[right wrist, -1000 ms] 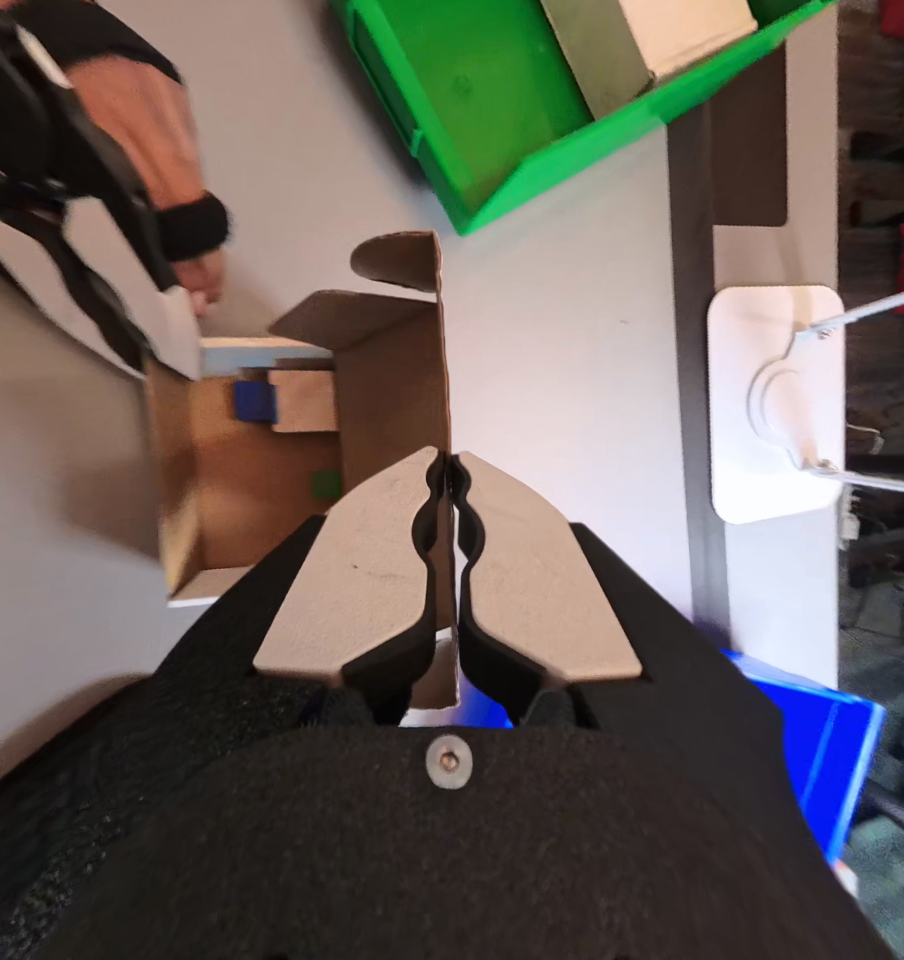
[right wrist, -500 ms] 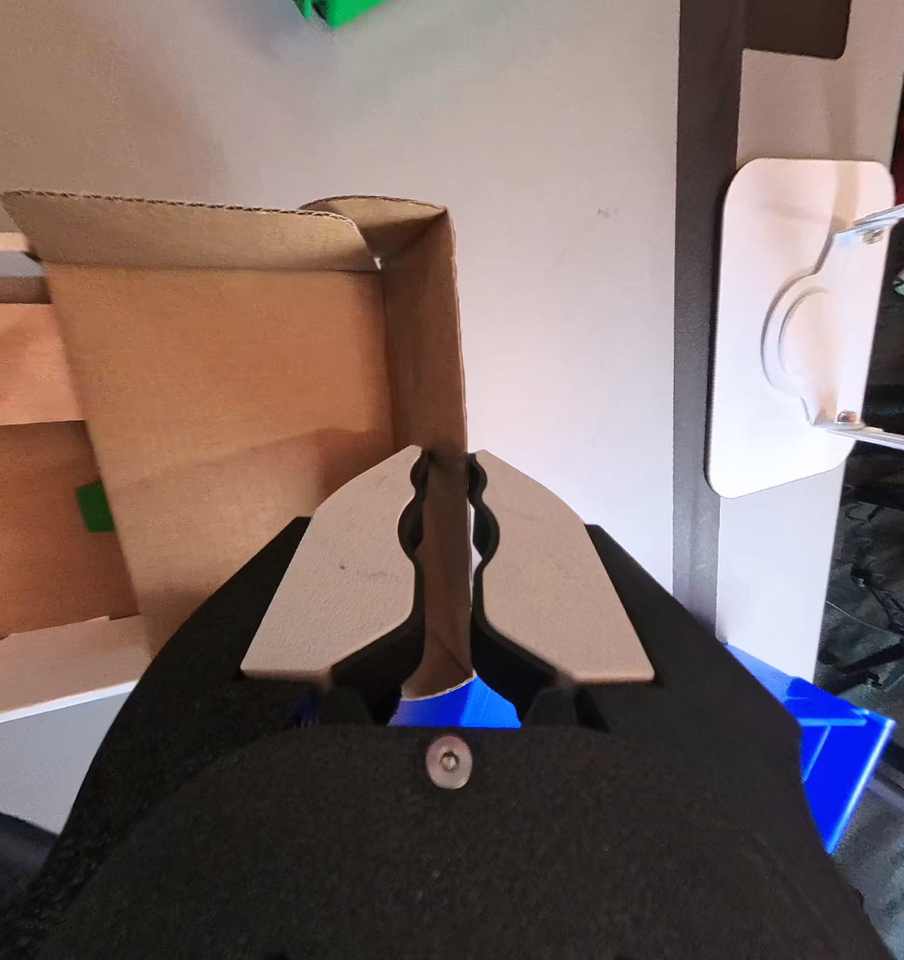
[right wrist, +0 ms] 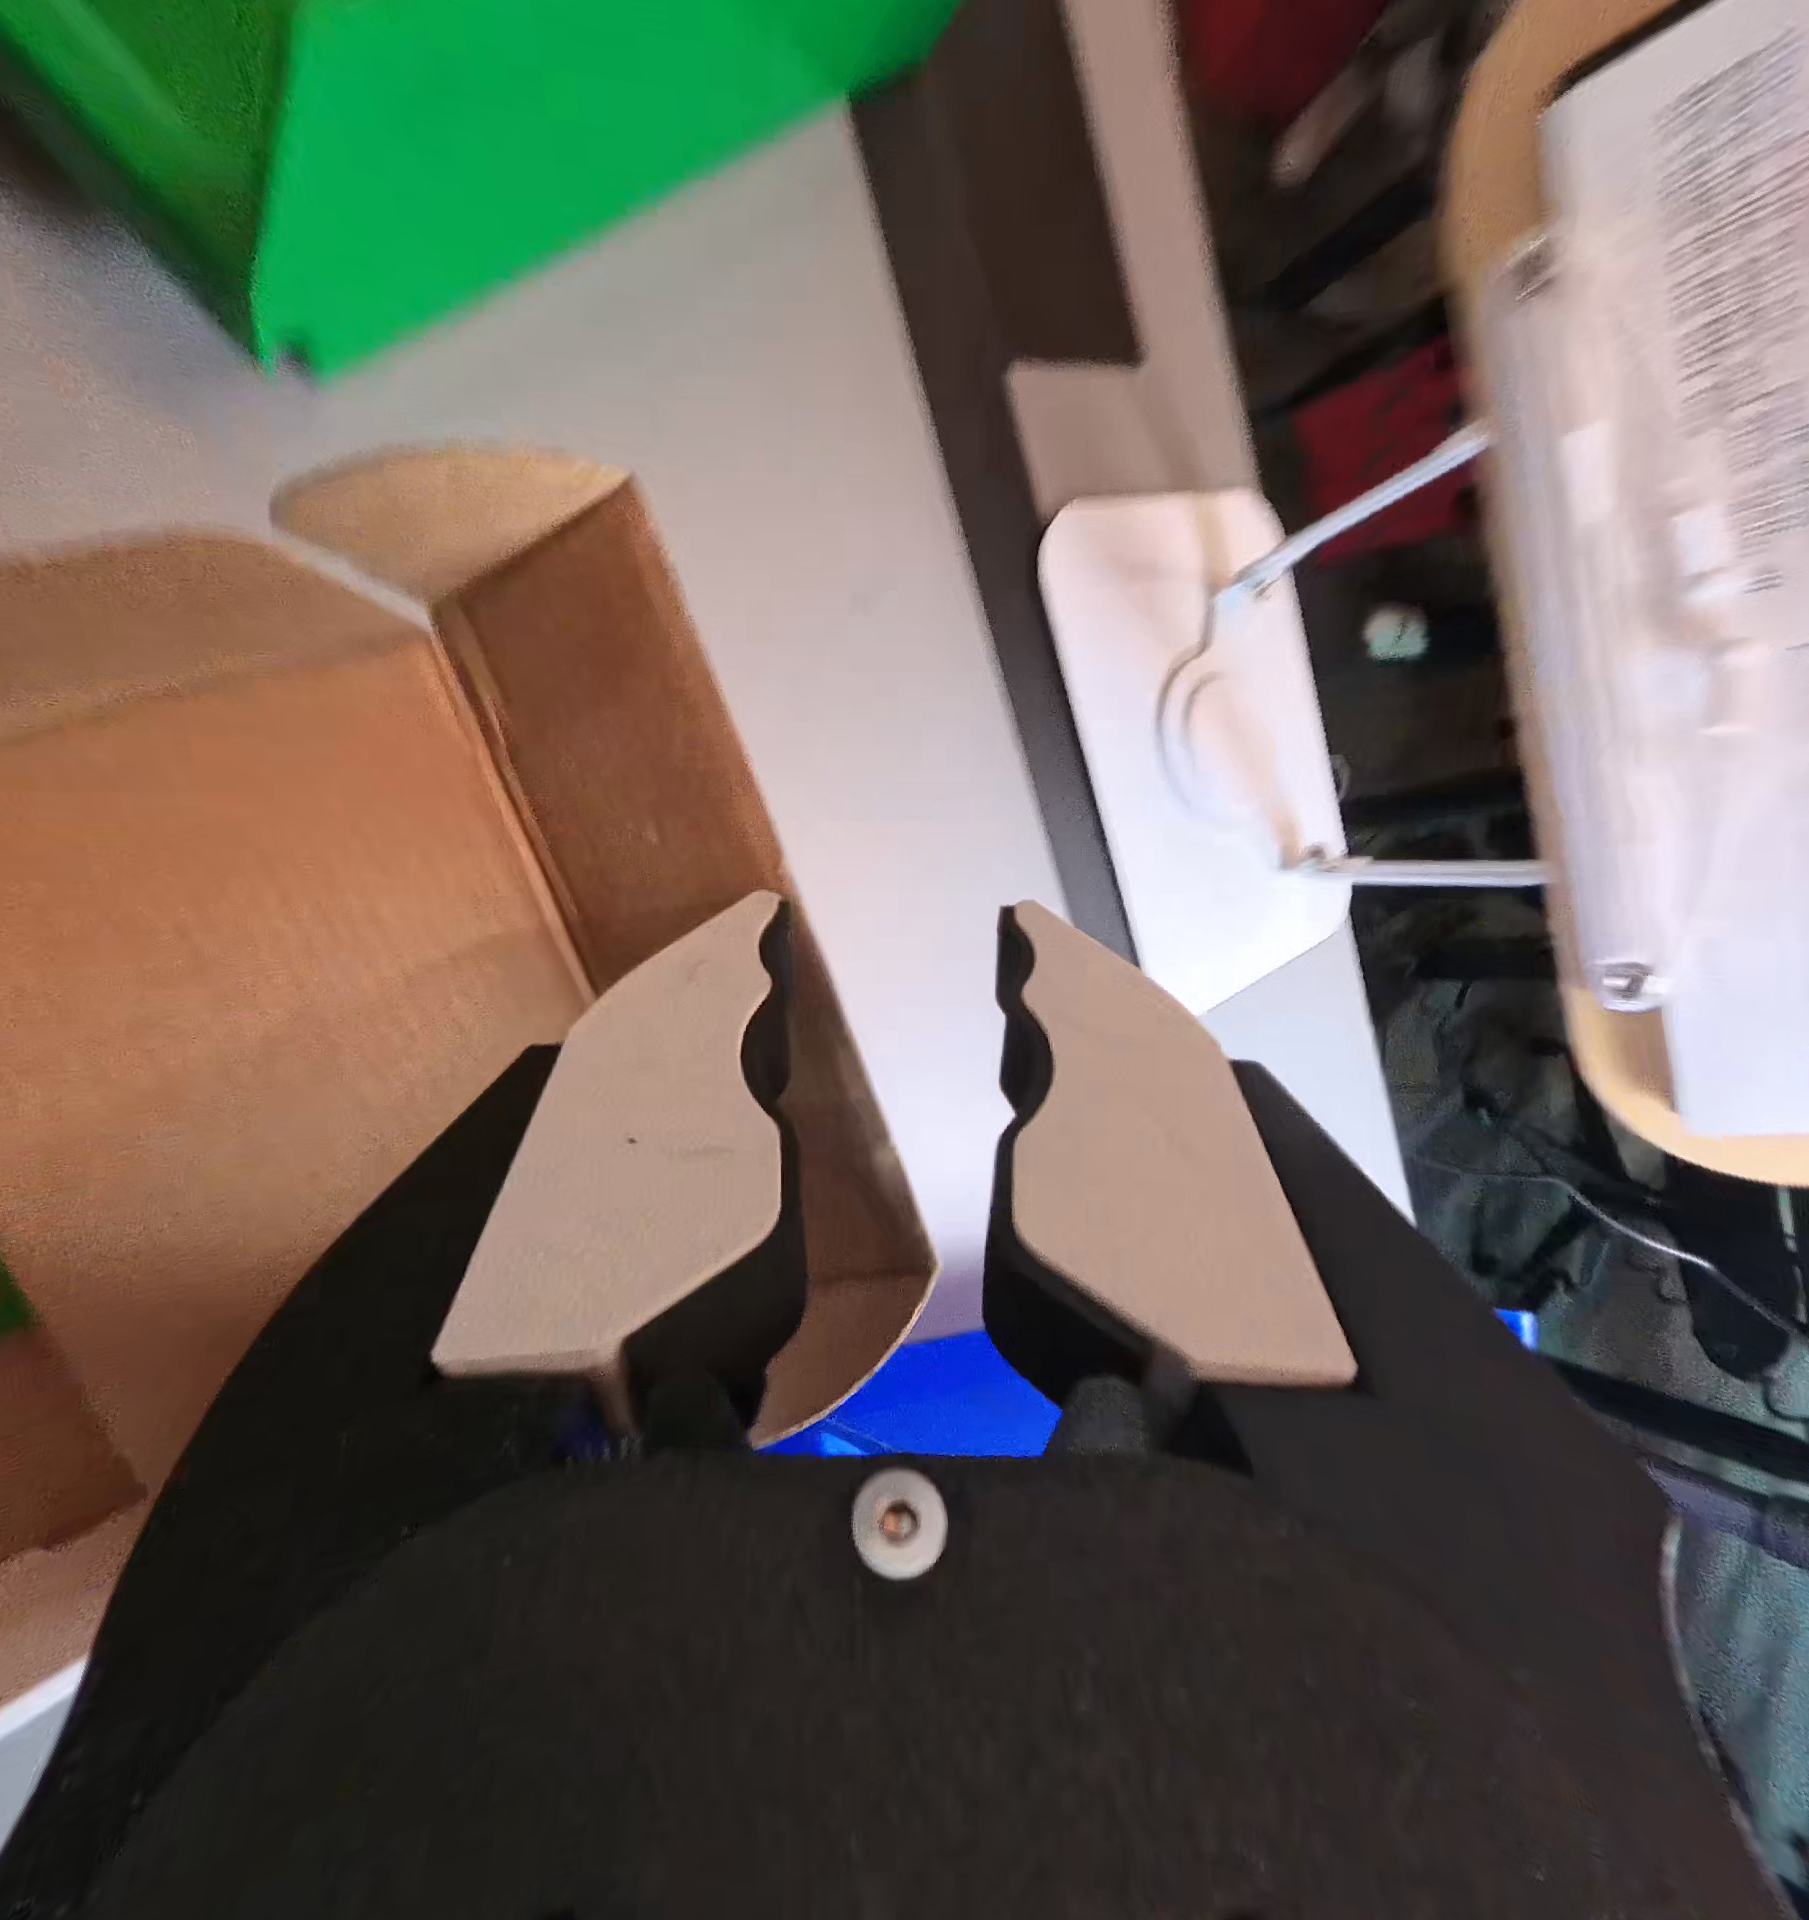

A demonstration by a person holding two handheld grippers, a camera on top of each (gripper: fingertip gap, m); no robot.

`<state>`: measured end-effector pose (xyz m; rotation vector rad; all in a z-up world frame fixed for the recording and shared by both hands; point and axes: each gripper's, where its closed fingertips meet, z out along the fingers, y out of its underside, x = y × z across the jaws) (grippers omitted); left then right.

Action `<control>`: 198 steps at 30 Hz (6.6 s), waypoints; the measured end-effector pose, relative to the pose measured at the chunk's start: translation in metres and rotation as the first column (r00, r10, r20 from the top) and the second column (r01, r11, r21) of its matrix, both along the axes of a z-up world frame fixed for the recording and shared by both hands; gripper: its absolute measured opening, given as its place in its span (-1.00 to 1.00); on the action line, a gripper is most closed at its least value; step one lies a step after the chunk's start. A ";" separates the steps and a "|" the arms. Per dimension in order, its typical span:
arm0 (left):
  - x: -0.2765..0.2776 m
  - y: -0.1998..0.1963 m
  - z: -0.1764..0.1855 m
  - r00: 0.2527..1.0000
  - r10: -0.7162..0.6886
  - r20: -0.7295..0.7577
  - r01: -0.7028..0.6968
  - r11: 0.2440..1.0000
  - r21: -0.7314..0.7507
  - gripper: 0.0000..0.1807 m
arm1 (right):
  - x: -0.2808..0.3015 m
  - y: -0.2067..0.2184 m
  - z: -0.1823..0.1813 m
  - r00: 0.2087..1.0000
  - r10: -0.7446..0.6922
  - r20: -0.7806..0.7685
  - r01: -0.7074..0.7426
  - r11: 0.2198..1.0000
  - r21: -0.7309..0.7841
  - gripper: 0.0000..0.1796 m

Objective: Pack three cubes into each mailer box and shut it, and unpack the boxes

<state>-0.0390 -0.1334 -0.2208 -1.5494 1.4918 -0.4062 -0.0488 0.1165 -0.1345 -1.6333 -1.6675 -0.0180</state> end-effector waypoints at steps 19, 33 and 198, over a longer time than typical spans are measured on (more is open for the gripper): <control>0.010 0.025 0.005 0.993 0.114 0.036 -0.116 0.991 0.069 -0.75 | 0.033 -0.163 -0.057 0.981 -0.099 -0.168 0.014 0.896 -0.444 -0.56; 0.000 0.024 0.004 0.991 0.137 -0.007 -0.135 0.980 0.147 -0.74 | -0.008 -0.152 -0.100 0.982 -0.127 0.140 0.183 0.829 -0.528 -0.37; -0.031 0.032 0.029 0.929 0.305 0.207 -0.293 0.952 -0.090 -0.52 | 0.249 0.095 -0.101 0.901 -0.191 0.391 0.353 0.846 -0.400 -0.70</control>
